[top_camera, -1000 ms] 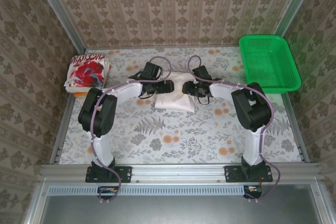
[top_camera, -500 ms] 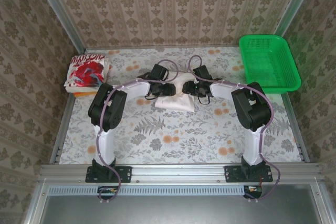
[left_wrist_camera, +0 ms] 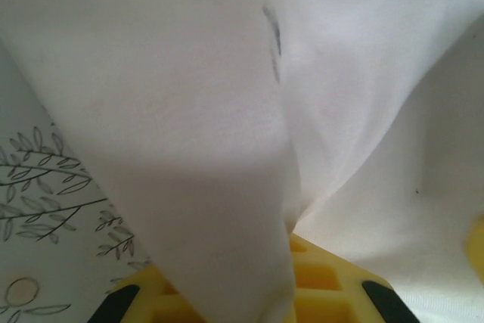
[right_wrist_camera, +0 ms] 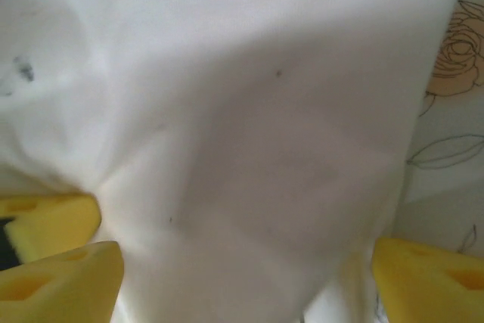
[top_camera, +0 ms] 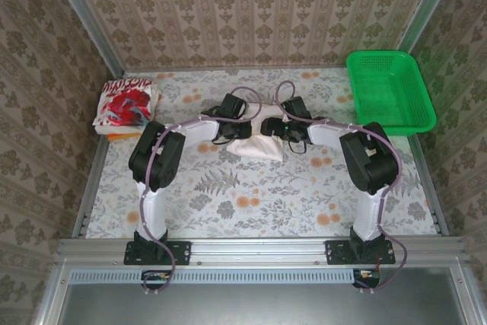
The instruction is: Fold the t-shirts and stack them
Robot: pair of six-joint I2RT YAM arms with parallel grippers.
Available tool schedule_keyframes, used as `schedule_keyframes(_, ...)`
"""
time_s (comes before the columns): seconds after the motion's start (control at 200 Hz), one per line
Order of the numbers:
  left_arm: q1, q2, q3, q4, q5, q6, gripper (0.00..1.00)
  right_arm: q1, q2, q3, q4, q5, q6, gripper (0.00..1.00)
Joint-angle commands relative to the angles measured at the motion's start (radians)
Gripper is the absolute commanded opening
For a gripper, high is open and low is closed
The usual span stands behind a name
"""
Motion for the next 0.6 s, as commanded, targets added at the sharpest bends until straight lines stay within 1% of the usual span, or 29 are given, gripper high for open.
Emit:
schedule_keyframes(0.0,0.039,-0.071,-0.065,-0.087,-0.053,0.127,0.0,0.0,-0.098,-0.063,0.113,-0.031,-0.055,0.98)
schedule_keyframes(0.04,0.052,-0.095,-0.079,-0.093,-0.042,0.173,0.0,0.001,-0.117,-0.089,0.164,-0.052,-0.085,1.0)
schedule_keyframes(0.175,0.103,-0.163,-0.091,-0.14,-0.041,0.318,0.0,0.009,-0.149,-0.157,0.313,-0.124,-0.181,1.0)
schedule_keyframes(0.265,0.131,-0.207,-0.096,-0.169,-0.057,0.393,0.0,0.021,-0.159,-0.171,0.369,-0.18,-0.213,1.0)
schedule_keyframes(0.29,0.168,-0.22,-0.095,-0.182,-0.064,0.408,0.0,0.025,-0.161,-0.17,0.378,-0.198,-0.221,1.0)
schedule_keyframes(0.39,0.227,-0.27,-0.087,-0.235,-0.084,0.484,0.0,0.061,-0.165,-0.158,0.409,-0.26,-0.268,1.0)
schedule_keyframes(0.47,0.277,-0.308,-0.09,-0.257,-0.117,0.554,0.0,0.105,-0.164,-0.144,0.434,-0.277,-0.32,1.0)
schedule_keyframes(0.595,0.372,-0.356,-0.086,-0.27,-0.108,0.628,0.0,0.174,-0.15,-0.129,0.505,-0.323,-0.415,1.0)
